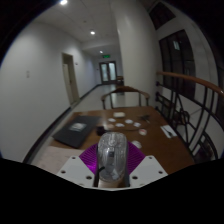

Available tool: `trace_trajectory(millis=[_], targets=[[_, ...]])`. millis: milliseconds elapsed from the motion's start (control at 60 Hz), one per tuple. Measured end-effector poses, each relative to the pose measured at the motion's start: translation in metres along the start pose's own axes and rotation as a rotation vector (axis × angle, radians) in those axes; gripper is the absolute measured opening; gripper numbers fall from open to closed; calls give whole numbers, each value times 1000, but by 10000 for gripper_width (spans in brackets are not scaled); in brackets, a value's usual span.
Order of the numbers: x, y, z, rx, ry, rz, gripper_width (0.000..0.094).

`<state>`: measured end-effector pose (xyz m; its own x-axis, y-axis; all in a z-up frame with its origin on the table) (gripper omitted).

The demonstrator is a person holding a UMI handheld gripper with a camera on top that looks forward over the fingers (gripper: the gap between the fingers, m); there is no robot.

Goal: Arrange mouse

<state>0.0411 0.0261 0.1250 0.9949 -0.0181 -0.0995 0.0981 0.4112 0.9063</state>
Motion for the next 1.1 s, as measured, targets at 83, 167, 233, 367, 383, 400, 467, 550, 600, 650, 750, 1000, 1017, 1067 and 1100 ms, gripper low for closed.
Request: trace_trajectory(millis=[83, 167, 233, 367, 383, 400, 467, 550, 600, 650, 750, 1000, 1017, 1067, 1100], targets=[[-81, 27, 6, 60, 76, 9, 346], [-144, 13, -7, 46, 87, 33, 349], [-186, -21, -26, -15, 103, 61, 348], [-221, -105, -51, -175, 106, 102, 348], [-222, -110, -54, -187, 102, 108, 350], [-222, -115, -56, -195, 97, 113, 348], [-219, -128, -62, -215, 79, 134, 352], [-214, -139, -66, -240, 71, 120, 402], [-214, -140, -68, -244, 81, 113, 460], [-214, -141, -67, -253, 98, 142, 533], [-219, -144, -54, -291, 177, 210, 756], [-167, -124, 29, -255, 301, 250, 846], [-160, -123, 34, -254, 306, 248, 846], [-137, -119, 51, -246, 313, 247, 848], [-120, -117, 56, -237, 304, 248, 846]])
Point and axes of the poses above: the point between the fingertips, and its own axes, seen from behind it with the camera up: x to the right, y up, z backward, against the way the camera looks, the point moved 1 cm from there along z, backward, against the way the camera looks, and after that the axes turned 1 degree about x, right-handed, at the moved point
